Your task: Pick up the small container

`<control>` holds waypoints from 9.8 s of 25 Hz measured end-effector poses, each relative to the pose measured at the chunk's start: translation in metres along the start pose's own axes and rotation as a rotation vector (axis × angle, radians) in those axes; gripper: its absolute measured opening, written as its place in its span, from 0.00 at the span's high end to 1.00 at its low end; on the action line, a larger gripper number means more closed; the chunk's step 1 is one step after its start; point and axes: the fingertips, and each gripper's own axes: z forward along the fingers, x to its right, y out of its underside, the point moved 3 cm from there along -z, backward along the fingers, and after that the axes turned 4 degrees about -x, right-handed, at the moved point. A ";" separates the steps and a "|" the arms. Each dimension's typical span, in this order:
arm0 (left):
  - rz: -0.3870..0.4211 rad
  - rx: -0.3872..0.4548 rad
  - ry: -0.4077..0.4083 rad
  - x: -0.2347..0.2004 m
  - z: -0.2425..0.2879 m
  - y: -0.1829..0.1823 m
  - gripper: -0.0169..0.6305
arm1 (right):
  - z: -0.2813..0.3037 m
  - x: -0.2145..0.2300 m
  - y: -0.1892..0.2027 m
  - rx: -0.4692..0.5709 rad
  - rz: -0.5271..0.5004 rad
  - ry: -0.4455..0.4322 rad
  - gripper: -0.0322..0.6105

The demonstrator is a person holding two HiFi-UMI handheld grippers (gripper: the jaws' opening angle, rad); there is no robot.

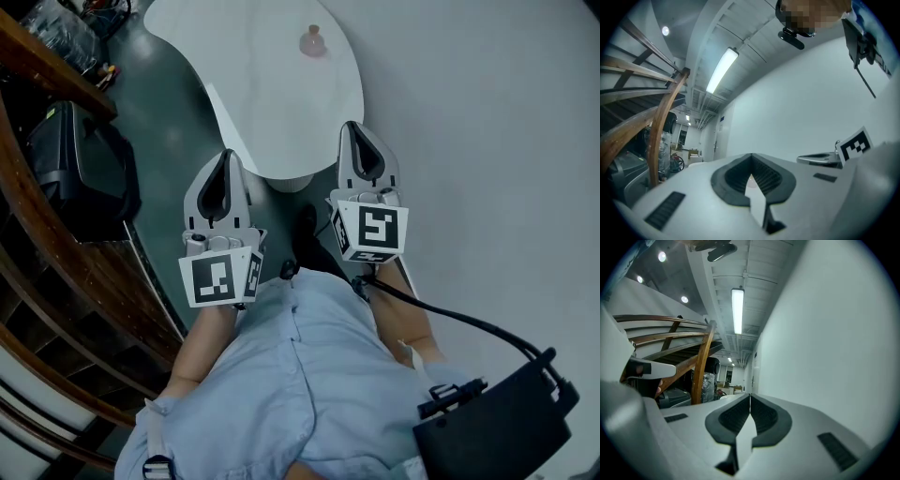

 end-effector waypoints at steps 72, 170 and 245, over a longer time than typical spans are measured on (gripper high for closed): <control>-0.046 -0.281 0.070 -0.064 0.238 0.071 0.97 | 0.252 0.059 0.113 -0.274 0.123 -0.049 0.47; -0.141 -0.372 -0.017 -0.116 0.238 0.095 0.97 | 0.326 0.076 0.090 -0.234 -0.116 0.085 0.90; 0.038 0.035 -0.066 -0.061 0.191 -0.015 0.98 | 0.202 0.024 -0.075 0.178 -0.031 -0.180 0.90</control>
